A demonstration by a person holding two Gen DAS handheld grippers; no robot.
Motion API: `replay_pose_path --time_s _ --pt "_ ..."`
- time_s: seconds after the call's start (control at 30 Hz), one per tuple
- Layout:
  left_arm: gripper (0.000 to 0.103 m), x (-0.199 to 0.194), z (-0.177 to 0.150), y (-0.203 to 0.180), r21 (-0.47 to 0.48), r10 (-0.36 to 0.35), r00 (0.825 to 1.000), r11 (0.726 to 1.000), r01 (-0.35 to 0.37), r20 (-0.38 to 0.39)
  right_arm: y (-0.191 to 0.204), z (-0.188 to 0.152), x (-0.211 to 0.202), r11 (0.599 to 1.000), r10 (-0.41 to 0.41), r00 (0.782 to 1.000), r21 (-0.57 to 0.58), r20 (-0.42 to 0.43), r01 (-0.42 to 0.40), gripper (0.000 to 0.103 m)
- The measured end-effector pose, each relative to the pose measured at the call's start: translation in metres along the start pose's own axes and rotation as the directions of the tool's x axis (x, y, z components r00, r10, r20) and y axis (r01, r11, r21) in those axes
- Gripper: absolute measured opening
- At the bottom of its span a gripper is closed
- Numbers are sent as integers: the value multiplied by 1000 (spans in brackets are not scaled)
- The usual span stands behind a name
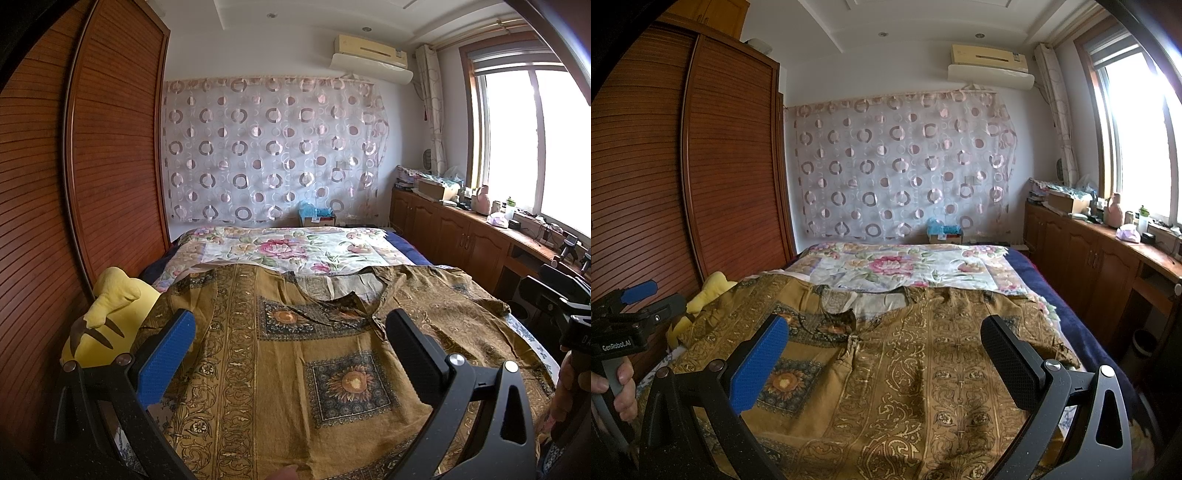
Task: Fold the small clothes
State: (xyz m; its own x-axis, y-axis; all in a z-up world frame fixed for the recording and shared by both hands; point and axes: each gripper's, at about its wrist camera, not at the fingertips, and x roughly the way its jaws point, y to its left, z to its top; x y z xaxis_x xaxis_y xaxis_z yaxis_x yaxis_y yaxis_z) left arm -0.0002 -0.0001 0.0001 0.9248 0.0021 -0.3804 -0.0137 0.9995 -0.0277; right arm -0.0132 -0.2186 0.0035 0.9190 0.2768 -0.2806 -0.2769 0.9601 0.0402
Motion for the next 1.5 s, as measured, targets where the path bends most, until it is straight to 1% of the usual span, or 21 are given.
replay_pose_path --time_s 0.4,0.67,0.83,1.03,1.23,1.5 --pt "103 0 0 0 1 1 1000 1000 -1 -1 0 0 0 1000 2 1000 0 -1 -2 103" --pt "103 15 -5 11 -11 30 998 999 -31 -47 5 -4 8 999 38 999 -7 -32 -38 103" --pt "103 20 -12 32 -18 58 995 998 -59 -76 5 -7 17 999 51 997 -12 -59 -52 103" --pt "103 26 -19 49 -30 76 992 996 -80 -103 8 -7 22 997 76 993 -20 -87 -78 103" --pt "103 32 -28 64 -16 75 986 997 -79 -151 13 -6 24 993 114 986 -30 -121 -119 103" --pt "103 39 -41 102 -5 78 976 997 -81 -203 23 -8 35 983 157 972 -67 -173 -171 103"
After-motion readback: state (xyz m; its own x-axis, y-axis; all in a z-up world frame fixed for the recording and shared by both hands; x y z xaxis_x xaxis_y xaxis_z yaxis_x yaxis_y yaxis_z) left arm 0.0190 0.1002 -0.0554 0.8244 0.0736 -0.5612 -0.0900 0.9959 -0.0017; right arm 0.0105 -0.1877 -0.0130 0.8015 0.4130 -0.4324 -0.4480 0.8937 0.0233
